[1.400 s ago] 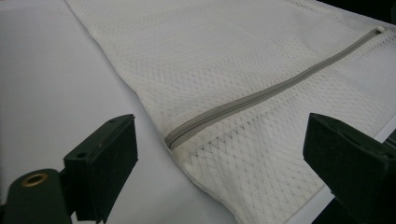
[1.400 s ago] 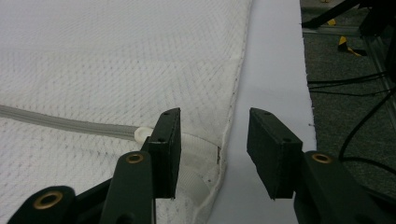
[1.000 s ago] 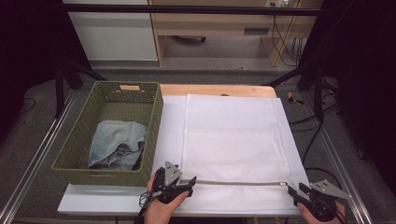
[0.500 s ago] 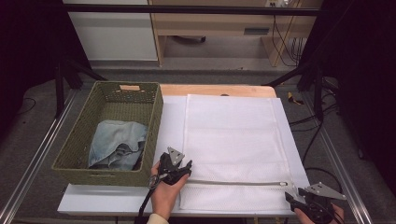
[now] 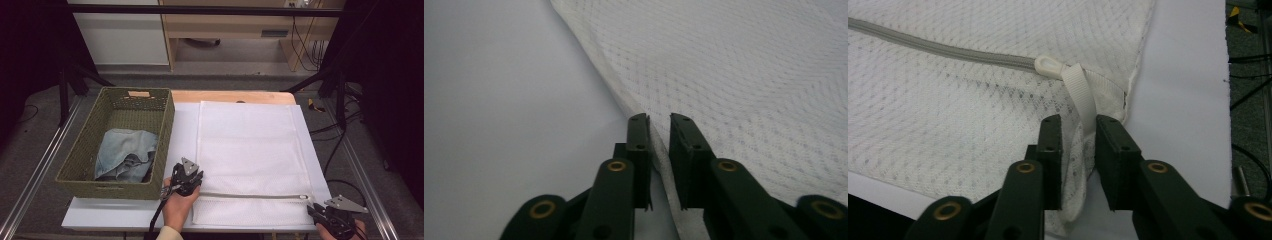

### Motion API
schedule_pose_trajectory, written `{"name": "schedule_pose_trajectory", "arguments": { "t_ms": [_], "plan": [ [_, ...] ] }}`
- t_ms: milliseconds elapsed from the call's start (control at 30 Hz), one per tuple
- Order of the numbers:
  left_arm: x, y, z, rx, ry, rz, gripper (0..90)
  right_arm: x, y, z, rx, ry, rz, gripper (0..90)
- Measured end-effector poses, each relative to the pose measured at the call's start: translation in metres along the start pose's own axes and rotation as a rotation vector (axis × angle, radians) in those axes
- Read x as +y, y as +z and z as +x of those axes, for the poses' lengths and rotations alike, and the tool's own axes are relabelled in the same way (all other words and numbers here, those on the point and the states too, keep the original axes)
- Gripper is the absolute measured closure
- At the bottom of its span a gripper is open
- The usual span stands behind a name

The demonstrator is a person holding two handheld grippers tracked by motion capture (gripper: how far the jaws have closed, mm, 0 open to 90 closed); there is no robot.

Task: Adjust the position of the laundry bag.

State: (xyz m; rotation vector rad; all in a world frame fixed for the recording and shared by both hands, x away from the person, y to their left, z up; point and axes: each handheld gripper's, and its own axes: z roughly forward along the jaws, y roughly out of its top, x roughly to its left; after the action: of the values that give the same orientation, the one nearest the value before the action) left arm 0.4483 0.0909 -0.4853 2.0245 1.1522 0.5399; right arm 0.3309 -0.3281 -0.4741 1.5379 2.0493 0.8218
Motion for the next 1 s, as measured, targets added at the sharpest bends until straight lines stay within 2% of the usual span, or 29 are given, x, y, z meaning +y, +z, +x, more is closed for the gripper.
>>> {"name": "schedule_pose_trajectory", "arguments": {
  "t_ms": [33,67,133,333,467,567,667,800,900,1000],
  "plan": [
    [0.0,0.0,-0.001,0.002,0.008,0.002,82.5,0.0,0.0,0.0,0.002,-0.001,0.0,76.0],
    [0.0,0.0,-0.002,0.003,0.015,0.002,87.9,0.001,0.001,0.001,0.002,-0.012,0.001,80.5],
    [0.0,0.0,-0.004,0.009,0.026,0.002,89.6,0.001,0.001,0.002,-0.005,-0.017,0.003,83.8],
    [-0.001,-0.001,-0.005,0.033,0.021,0.001,90.0,0.003,0.002,0.003,-0.005,-0.035,0.005,88.4],
    [-0.003,-0.004,-0.002,0.058,0.019,0.003,90.0,0.005,0.003,0.006,0.001,-0.064,0.0,88.7],
    [-0.005,-0.006,0.0,0.069,0.01,0.001,90.0,0.006,0.004,0.008,0.006,-0.066,0.005,88.7],
    [-0.007,-0.009,0.001,0.109,0.024,0.002,90.0,0.008,0.005,0.01,0.015,-0.083,-0.003,88.7],
    [-0.01,-0.012,0.003,0.141,0.01,-0.006,90.0,0.011,0.007,0.016,0.03,-0.12,-0.012,88.8],
    [-0.01,-0.012,0.004,0.135,-0.001,-0.008,90.0,0.012,0.007,0.017,0.032,-0.126,-0.014,88.7],
    [-0.01,-0.012,0.004,0.117,0.008,-0.005,88.6,0.01,0.004,0.015,0.034,-0.108,-0.019,88.7]
  ]
}}
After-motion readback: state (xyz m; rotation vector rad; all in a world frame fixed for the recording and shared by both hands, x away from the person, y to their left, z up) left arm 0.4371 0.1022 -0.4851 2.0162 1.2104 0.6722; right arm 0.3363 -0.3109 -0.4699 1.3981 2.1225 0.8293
